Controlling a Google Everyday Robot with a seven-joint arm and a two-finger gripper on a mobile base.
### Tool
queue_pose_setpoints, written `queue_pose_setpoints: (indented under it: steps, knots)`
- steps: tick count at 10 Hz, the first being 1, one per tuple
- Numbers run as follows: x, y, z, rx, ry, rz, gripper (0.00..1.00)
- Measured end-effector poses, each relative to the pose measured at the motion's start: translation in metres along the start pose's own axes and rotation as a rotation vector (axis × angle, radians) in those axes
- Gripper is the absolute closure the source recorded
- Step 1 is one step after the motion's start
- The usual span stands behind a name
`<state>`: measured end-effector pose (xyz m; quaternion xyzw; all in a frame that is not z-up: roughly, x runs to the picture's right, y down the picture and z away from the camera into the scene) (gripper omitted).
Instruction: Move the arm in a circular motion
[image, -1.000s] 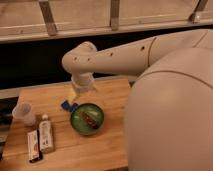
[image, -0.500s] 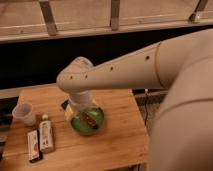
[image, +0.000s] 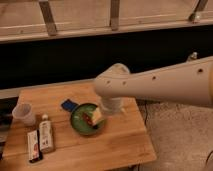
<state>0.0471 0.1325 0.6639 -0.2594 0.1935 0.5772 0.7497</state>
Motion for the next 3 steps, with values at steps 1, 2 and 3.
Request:
queue_pose_setpoints:
  steps: [1, 2, 3]
  knots:
    - [-0.004, -0.028, -0.001, 0.013, -0.001, 0.024, 0.20]
    - [-0.014, -0.054, -0.002, 0.021, -0.009, 0.040, 0.20]
    - [-0.022, -0.075, -0.004, 0.030, -0.015, 0.050, 0.20]
